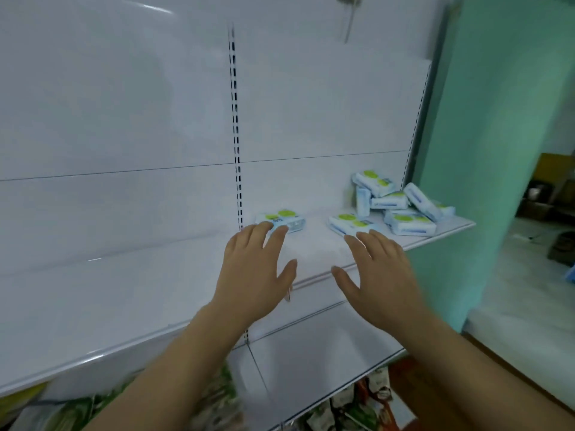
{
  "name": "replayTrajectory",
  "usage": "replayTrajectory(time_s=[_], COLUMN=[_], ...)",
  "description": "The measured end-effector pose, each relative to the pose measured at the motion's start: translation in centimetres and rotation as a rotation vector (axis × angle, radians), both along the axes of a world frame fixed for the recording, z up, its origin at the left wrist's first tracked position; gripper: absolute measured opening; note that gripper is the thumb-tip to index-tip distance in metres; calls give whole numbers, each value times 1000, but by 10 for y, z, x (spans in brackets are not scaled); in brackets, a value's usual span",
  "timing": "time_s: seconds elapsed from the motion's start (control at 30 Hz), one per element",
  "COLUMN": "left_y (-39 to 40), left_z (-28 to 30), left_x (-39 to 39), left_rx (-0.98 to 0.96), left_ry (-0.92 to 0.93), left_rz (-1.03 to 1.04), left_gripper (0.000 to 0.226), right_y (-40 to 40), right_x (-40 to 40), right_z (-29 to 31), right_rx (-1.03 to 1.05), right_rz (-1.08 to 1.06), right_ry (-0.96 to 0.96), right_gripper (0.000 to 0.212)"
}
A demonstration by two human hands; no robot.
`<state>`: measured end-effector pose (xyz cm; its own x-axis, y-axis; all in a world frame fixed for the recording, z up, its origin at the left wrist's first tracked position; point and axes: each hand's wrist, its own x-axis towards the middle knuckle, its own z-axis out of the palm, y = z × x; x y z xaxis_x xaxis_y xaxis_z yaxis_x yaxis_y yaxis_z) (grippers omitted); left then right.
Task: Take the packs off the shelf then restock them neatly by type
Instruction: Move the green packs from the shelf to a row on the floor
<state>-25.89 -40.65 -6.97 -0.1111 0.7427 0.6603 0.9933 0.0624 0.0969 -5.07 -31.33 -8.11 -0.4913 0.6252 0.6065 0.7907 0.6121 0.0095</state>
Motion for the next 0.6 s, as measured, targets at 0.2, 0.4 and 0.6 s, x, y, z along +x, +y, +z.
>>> replayTrajectory(time_s=[0.2,0.4,0.6], left_y=[90,158,221], left_z=[5,-7,-20], left_x=[-39,-65,-83], left_rx=[-61,-223,-404], left_ry=[-10,-12,-13], left_rz=[3,63,201], left_gripper=[65,71,76], right_y=[80,147,218], right_x=[-21,-32,-45], right_z=[10,6,-3], right_rx=[-43,-196,-314], right_rz=[-84,-157,-206], right_ry=[-36,-135,-188], right_gripper=[68,74,89])
